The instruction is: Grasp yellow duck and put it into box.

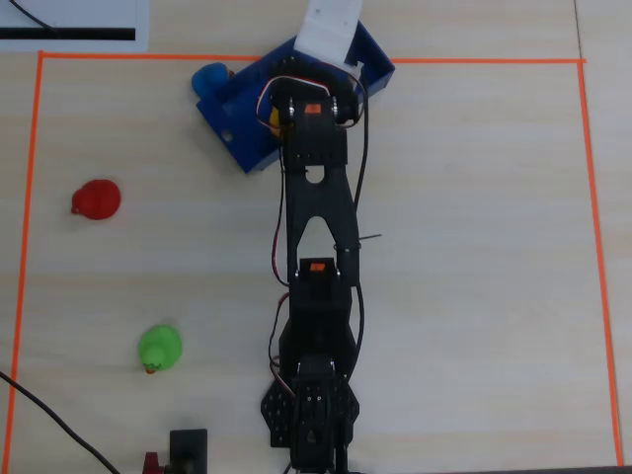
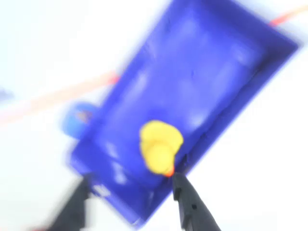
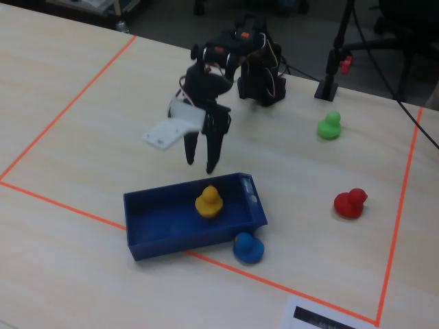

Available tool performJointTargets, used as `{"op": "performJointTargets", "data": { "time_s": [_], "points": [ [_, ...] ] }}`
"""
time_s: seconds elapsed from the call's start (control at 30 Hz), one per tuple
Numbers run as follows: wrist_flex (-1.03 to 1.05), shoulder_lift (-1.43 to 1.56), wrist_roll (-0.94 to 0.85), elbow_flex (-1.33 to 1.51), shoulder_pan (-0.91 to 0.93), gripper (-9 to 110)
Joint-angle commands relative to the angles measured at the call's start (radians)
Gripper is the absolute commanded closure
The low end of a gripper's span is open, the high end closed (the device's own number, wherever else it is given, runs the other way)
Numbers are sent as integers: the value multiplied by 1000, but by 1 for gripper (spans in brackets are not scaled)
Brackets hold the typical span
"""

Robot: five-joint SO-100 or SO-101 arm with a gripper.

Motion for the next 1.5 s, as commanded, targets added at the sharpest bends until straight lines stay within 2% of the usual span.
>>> {"op": "performJointTargets", "data": {
  "time_s": [0.0,0.13,0.2,0.27,0.43,0.8,0.97,1.47],
  "points": [
    [-5,495,32,436,101,101],
    [-129,954,-97,1201,178,101],
    [-112,1144,-215,1473,204,101],
    [-71,1298,-288,1667,201,101],
    [-64,1608,-328,1956,109,101],
    [26,2079,-364,2279,-43,101],
    [14,2079,-367,2361,-64,101],
    [43,2080,-356,2361,-81,97]
  ]
}}
